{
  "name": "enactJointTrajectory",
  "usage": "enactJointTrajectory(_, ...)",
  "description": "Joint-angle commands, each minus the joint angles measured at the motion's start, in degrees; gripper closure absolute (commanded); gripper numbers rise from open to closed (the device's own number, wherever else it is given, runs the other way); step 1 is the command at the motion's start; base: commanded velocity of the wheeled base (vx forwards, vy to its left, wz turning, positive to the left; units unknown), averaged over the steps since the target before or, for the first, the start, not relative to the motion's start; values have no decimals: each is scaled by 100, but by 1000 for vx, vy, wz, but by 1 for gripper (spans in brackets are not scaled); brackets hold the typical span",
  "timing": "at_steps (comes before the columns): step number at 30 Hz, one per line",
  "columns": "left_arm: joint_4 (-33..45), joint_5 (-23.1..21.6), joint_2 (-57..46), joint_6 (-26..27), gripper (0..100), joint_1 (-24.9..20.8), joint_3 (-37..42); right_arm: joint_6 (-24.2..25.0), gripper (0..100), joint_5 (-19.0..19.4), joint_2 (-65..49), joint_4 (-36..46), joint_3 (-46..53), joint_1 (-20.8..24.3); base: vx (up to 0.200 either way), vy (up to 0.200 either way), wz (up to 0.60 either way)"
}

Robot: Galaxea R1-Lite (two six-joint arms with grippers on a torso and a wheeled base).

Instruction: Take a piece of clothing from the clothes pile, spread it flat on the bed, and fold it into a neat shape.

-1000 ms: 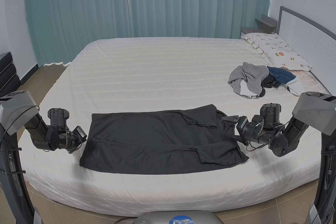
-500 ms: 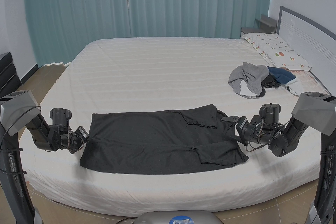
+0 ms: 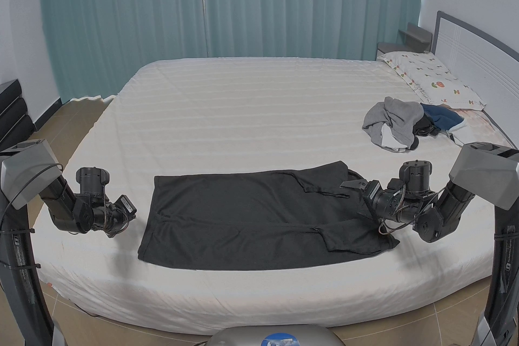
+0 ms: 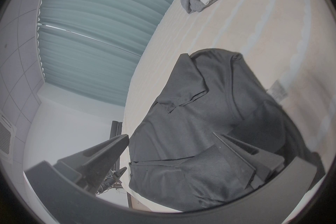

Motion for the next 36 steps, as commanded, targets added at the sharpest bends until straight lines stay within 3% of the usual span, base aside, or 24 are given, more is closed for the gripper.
enactJointTrajectory(1,-82,8,-3,-14,100,2,39,-8,0,-162,134,15,-160,53,0,0,0)
enactJointTrajectory(7,-187,52,-29,-119,100,-121,127,-8,0,-373,222,77,-389,141,67,0,0)
enactJointTrajectory(13,-205,87,-29,-207,100,-340,241,-8,0,-733,257,771,-863,185,33,0,0)
enactJointTrajectory(24,-196,95,32,-242,100,-402,215,-114,0,-786,424,2432,-1909,291,0,0,0)
enactJointTrajectory(32,-196,95,50,-242,100,-402,188,-413,0,-786,371,2687,-2006,414,0,0,0)
enactJointTrajectory(36,-196,95,50,-242,100,-402,180,-457,0,-794,486,3399,-2516,475,0,0,0)
